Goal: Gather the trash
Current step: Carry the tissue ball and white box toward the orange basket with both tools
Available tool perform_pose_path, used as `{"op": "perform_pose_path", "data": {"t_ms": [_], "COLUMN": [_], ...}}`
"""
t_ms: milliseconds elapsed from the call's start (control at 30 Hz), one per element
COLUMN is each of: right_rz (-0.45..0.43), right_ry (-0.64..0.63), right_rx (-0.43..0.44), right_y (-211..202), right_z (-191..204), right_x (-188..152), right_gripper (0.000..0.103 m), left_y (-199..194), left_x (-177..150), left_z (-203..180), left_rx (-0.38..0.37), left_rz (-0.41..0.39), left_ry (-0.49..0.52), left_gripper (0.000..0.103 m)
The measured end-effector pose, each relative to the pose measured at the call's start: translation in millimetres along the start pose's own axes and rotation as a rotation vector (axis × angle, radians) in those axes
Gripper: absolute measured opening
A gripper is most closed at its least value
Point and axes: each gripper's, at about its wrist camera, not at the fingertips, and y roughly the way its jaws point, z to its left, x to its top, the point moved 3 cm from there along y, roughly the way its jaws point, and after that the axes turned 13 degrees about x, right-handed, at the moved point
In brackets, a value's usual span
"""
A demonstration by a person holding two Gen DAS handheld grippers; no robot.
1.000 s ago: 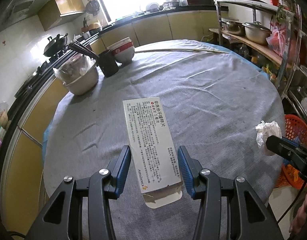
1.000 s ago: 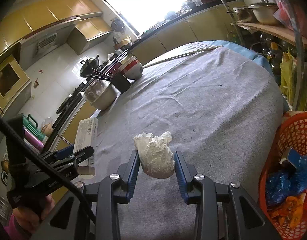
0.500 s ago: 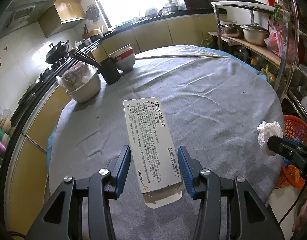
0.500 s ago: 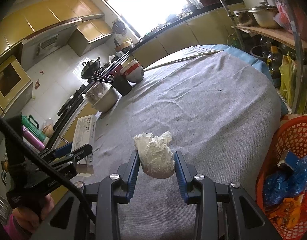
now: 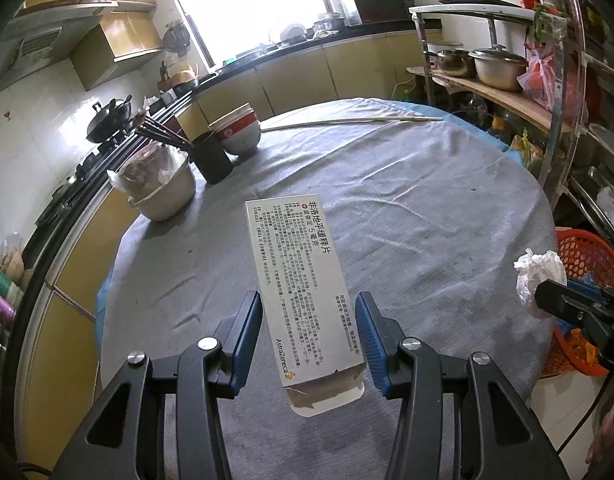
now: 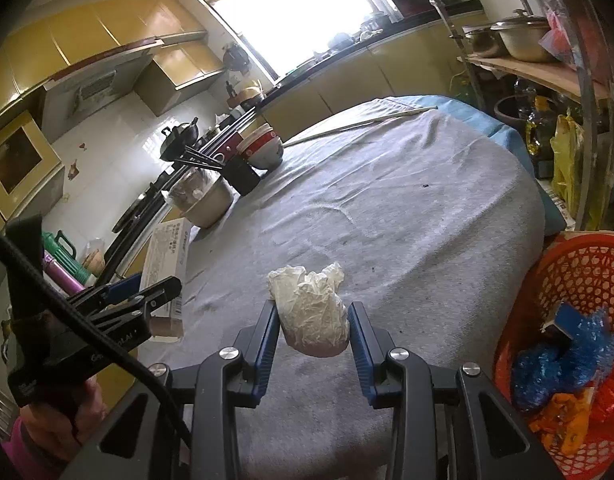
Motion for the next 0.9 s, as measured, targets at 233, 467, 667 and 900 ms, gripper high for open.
{"op": "perform_pose_path", "data": {"t_ms": [233,467,667,900], "right_rz": [-0.018,-0.034,-0.051,-0.069], "right_ry": [0.009,0.023,0.032,0.035], "right_rx": [-0.006,-0.016,-0.027,-0.036], "right_y": [-11,-21,-30,-40], "right_z": [-5,-12,-18,-21], "right_x": [1,1,1,3], "right_gripper": [0.038,0.038,0.038,0.038], "left_y": [-5,-9,-10,-14], "left_x": [4,8,9,11], "left_z": [-7,-17,-25,-33], "left_rx": [-0.011,-0.017,-0.022,-0.033], "left_rz": [-0.016,-0.027,-0.026,-0.037], "left_ry": [0.018,0.037,0.051,0.068], "left_gripper": [0.05,0.05,0.05,0.05]}}
